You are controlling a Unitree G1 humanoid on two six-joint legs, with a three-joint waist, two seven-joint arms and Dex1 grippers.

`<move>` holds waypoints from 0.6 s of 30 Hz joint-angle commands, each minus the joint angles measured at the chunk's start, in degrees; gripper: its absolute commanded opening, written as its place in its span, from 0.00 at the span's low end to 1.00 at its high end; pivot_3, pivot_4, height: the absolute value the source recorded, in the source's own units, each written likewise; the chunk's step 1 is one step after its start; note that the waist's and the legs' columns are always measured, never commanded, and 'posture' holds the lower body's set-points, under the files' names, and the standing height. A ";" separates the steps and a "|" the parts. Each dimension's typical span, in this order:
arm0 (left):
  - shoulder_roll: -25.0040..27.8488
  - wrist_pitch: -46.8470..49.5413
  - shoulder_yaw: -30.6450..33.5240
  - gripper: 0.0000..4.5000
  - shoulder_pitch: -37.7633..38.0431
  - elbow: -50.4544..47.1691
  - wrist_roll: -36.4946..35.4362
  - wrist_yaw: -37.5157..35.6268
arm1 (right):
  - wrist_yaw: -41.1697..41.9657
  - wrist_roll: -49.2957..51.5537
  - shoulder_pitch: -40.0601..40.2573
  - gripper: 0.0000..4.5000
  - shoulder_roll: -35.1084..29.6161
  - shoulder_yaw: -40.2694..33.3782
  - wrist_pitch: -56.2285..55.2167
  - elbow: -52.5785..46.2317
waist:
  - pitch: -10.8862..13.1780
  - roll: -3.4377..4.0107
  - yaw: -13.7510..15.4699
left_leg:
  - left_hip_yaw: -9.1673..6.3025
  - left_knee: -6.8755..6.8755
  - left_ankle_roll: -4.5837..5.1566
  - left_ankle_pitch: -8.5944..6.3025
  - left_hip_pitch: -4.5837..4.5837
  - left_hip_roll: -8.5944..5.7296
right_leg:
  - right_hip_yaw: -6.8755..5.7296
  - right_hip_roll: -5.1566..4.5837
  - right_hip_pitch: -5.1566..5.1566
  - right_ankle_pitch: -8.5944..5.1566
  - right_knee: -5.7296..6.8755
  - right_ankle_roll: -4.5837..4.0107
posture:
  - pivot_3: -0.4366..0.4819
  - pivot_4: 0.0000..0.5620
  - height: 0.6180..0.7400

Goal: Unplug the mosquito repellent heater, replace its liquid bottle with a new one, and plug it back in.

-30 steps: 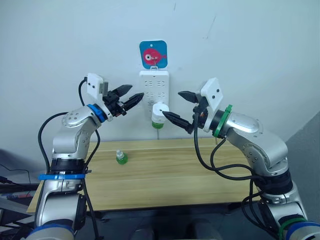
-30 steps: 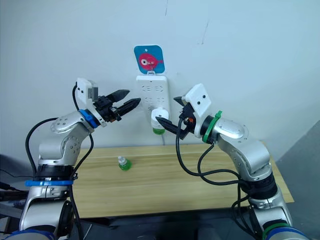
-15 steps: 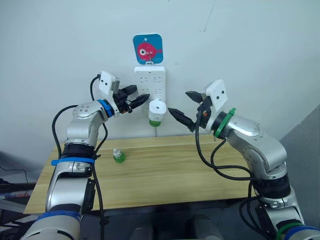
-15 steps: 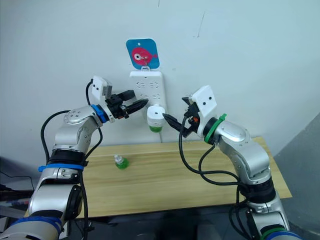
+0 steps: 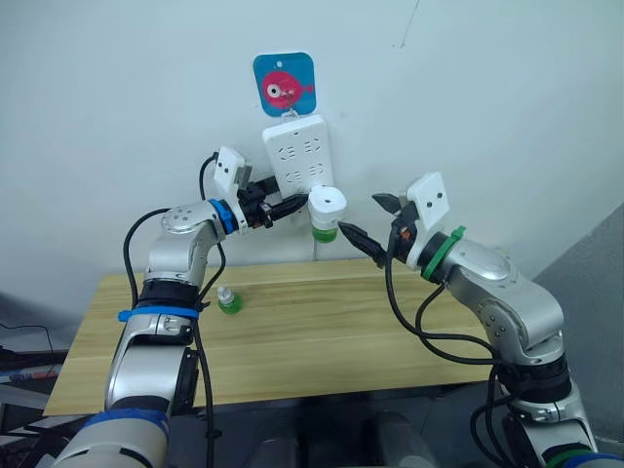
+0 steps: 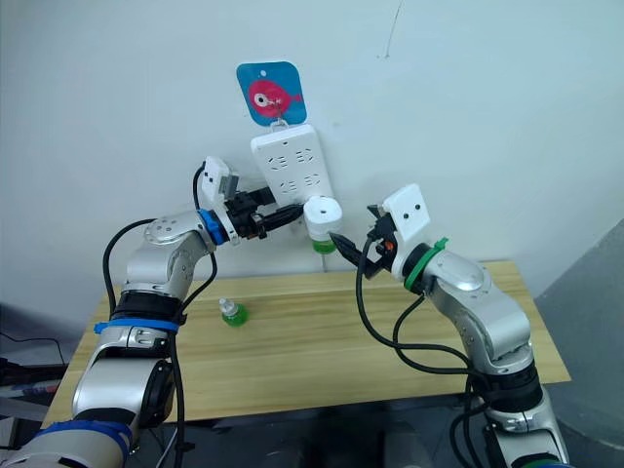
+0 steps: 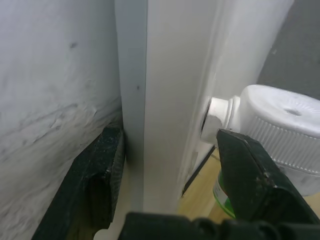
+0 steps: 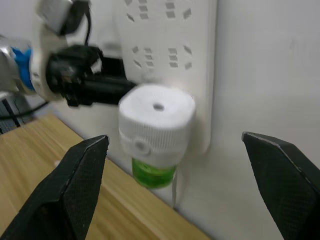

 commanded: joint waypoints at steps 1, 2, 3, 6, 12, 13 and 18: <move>0.85 3.23 0.50 0.67 1.04 -7.74 -2.87 -2.09 | -1.01 -1.04 0.71 1.00 0.72 0.80 -0.77 -1.63 | 0.02 0.00 -0.05 | 0.01 0.00 -0.04 0.02 -0.11 0.00 | 0.01 0.00 -0.14 0.00 0.02 0.00 | 0.31 0.32 1.00; 1.07 4.41 0.64 0.63 1.65 -9.48 -3.56 -2.50 | -1.29 -1.03 1.07 1.00 0.96 0.85 -0.41 -1.98 | 0.02 0.00 -0.14 | 0.04 0.01 -0.05 0.03 -0.28 0.00 | 0.03 -0.02 -0.37 0.00 0.10 0.01 | 0.31 0.32 1.00; 1.24 5.89 0.75 0.59 2.07 -10.98 -4.35 -2.69 | -1.47 -0.73 1.45 1.00 1.21 0.76 0.05 -2.34 | 0.02 0.00 -0.20 | 0.06 0.07 -0.07 0.04 -0.45 -0.01 | 0.06 -0.04 -0.60 0.00 0.33 0.01 | 0.31 0.32 1.00; 1.67 9.00 0.93 0.42 2.85 -14.08 -5.82 -2.76 | -1.90 0.03 2.22 1.00 2.02 0.60 1.21 -3.46 | 0.22 -0.01 -0.16 | 0.02 0.20 -0.09 0.05 -0.64 -0.01 | 0.01 -0.05 -0.83 0.00 0.58 0.00 | 0.31 0.32 1.00; 0.43 10.67 1.54 0.30 1.40 -13.86 -5.85 -0.33 | -4.55 -0.32 0.02 1.00 7.03 1.96 1.95 -2.10 | 1.11 -0.06 -0.15 | -0.02 0.70 0.05 -0.03 -0.73 -0.01 | -0.01 -0.01 -0.78 0.00 0.77 0.01 | 0.30 0.34 1.00; 0.40 10.76 1.39 0.30 1.51 -14.13 -5.78 -0.34 | -5.27 -0.28 -0.95 1.00 8.37 1.99 2.28 -1.63 | 1.16 -0.05 -0.17 | 0.01 0.73 0.03 -0.01 -0.73 -0.02 | 0.01 -0.01 -0.78 0.00 0.77 0.01 | 0.30 0.35 1.00; 0.24 10.35 1.30 0.30 1.69 -13.92 -5.41 0.03 | -6.41 -1.08 -4.52 1.00 11.70 2.27 1.36 1.52 | 1.24 -0.06 -0.13 | -0.01 0.74 -0.07 0.04 -0.73 -0.03 | -0.03 -0.02 -0.78 0.01 0.78 0.01 | 0.30 0.36 1.00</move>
